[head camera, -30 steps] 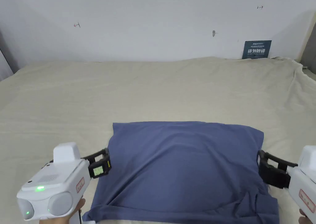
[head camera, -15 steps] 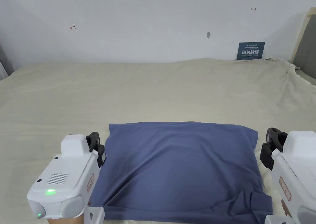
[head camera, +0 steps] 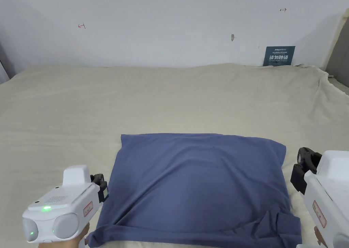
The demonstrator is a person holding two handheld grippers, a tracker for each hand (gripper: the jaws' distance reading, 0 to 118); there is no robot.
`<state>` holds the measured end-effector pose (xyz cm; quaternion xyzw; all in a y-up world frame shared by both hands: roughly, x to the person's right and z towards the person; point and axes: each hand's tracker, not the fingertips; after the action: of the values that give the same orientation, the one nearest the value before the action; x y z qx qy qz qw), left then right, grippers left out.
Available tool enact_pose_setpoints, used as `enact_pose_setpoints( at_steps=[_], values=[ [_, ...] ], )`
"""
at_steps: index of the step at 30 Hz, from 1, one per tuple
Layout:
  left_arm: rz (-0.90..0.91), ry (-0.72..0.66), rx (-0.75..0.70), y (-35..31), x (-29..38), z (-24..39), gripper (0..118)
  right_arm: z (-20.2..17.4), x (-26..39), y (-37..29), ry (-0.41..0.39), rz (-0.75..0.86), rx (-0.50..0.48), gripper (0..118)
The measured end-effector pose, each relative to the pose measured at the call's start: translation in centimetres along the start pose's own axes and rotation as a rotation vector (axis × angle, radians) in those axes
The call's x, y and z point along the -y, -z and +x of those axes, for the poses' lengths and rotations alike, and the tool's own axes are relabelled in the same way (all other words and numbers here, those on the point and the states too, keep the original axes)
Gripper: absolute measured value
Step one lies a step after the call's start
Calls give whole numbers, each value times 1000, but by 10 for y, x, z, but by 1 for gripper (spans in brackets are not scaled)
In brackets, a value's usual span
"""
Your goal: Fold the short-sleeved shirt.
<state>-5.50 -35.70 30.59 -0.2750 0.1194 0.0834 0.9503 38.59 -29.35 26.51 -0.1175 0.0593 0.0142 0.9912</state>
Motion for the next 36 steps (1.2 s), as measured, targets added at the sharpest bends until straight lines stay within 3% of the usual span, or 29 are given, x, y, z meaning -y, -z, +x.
enact_pose_setpoints(
  at_steps=[6,7,9,11,12,13,14,20,21,25,27,30,32,34,36],
  values=[
    [-195,-9,-26,18,31,-22,0,4,8,1,-3,-29,5,0],
    [-212,-12,-35,20,37,-24,6,5,10,2,-4,-31,8,0],
    [-267,-40,-36,25,46,-31,24,8,13,2,0,-40,16,0],
    [-320,-59,-43,32,54,-36,67,11,16,4,11,-53,18,0],
    [-336,-58,-62,35,58,-36,80,12,17,4,14,-57,20,0],
    [-350,-57,-78,39,62,-36,89,12,19,4,15,-62,22,0],
    [-352,-61,-83,42,66,-37,89,13,20,4,14,-66,22,0],
    [-420,-41,-87,61,80,-34,86,17,26,4,20,-82,31,0],
    [-425,-21,-89,62,82,-32,79,18,26,3,23,-85,33,0],
    [-455,29,-23,66,88,-24,19,23,30,3,26,-102,40,0],
    [-427,30,-25,62,87,-21,10,25,35,1,29,-121,38,0],
    [-418,46,-15,59,84,-20,7,32,49,5,23,-233,25,1],
    [-410,42,-4,56,80,-22,6,37,65,10,16,-339,4,15],
    [-396,26,7,51,76,-25,6,39,82,15,23,-439,-3,51],
    [-380,5,17,47,72,-26,6,41,103,19,56,-507,-17,68]
  ],
)
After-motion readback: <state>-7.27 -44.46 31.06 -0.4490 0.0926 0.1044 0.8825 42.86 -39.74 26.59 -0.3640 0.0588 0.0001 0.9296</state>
